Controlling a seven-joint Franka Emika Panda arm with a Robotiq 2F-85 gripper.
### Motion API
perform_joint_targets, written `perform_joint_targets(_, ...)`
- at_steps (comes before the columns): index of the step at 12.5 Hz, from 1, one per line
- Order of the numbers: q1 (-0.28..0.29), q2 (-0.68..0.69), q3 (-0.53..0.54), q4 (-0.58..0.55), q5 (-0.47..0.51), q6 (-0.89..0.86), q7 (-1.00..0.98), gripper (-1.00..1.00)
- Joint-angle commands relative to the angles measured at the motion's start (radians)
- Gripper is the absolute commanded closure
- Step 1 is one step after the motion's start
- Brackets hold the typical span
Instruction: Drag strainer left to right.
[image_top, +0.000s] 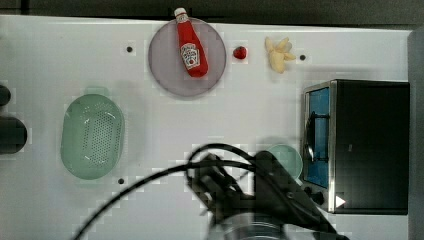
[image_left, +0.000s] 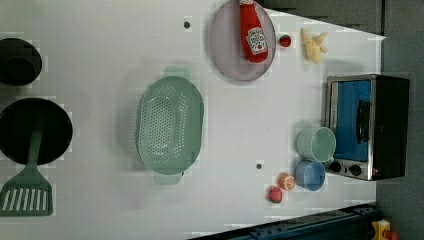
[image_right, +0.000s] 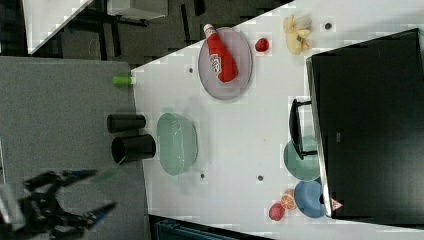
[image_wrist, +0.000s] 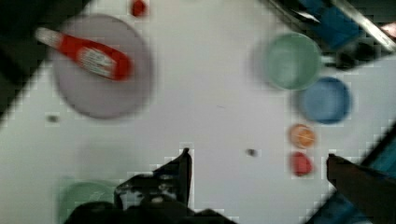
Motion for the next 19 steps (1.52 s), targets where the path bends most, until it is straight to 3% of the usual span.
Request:
perform_joint_targets(1, 0.044, 0.169, 0.131, -0.074, 0.013, 0.049, 0.145, -1.00)
perform_joint_targets(7, 0.049, 0.416, 0.455, -0.115, 0.012, 0.283, 0.776, -1.00)
perform_joint_targets(10, 0.053, 0.588, 0.557, -0.132, 0.004, 0.463, 1.065, -1.00)
perform_joint_targets(13, 0.060, 0.761, 0.580, -0.140, -0.011, 0.630, 1.224, -1.00)
perform_joint_targets(19, 0.076, 1.043, 0.529, -0.151, -0.047, 0.967, 1.238, -1.00)
